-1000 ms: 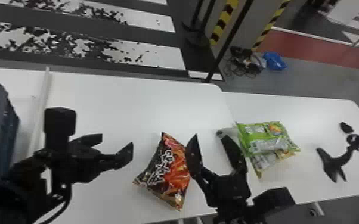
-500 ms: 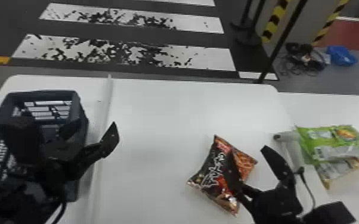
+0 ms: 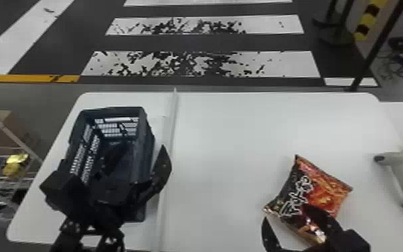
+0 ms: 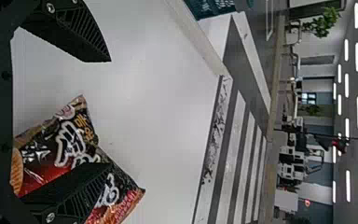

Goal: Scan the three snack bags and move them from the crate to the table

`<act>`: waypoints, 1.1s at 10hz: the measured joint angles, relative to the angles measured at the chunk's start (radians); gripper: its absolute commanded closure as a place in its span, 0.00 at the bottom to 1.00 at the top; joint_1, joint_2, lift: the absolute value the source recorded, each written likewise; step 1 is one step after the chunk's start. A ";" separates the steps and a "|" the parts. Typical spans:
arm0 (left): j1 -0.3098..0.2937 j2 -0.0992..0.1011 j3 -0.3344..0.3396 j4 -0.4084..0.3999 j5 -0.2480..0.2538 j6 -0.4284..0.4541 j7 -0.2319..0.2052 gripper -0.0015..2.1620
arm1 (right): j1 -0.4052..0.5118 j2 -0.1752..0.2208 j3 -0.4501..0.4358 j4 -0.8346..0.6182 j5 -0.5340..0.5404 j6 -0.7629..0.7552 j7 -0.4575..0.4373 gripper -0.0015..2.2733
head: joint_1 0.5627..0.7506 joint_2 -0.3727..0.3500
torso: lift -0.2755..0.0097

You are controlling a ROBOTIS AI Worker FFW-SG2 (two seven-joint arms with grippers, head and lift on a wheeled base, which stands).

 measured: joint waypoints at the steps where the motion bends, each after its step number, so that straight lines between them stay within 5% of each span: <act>1: 0.009 0.003 -0.018 0.017 -0.036 -0.056 0.031 0.02 | -0.007 0.006 0.043 -0.009 0.069 0.080 -0.017 0.05 | 0.70 0.74 | 0.75; 3: 0.023 0.033 -0.076 0.008 -0.099 -0.095 0.100 0.02 | -0.034 0.008 0.093 0.005 0.133 0.157 -0.048 0.05 | 0.70 0.74 | 0.75; 5: 0.020 0.058 -0.127 0.001 -0.127 -0.087 0.110 0.02 | -0.101 0.008 0.158 0.067 0.224 0.188 -0.129 0.05 | 0.70 0.69 | 0.75; 8: -0.058 0.100 -0.180 0.004 -0.104 0.038 0.087 0.02 | -0.170 0.008 0.234 0.125 0.373 0.300 -0.221 0.05 | 0.70 0.59 | 0.75; 11: -0.081 0.115 -0.184 0.005 -0.067 0.077 0.072 0.02 | -0.265 0.011 0.286 0.191 0.449 0.475 -0.246 0.12 | 0.70 0.50 | 0.75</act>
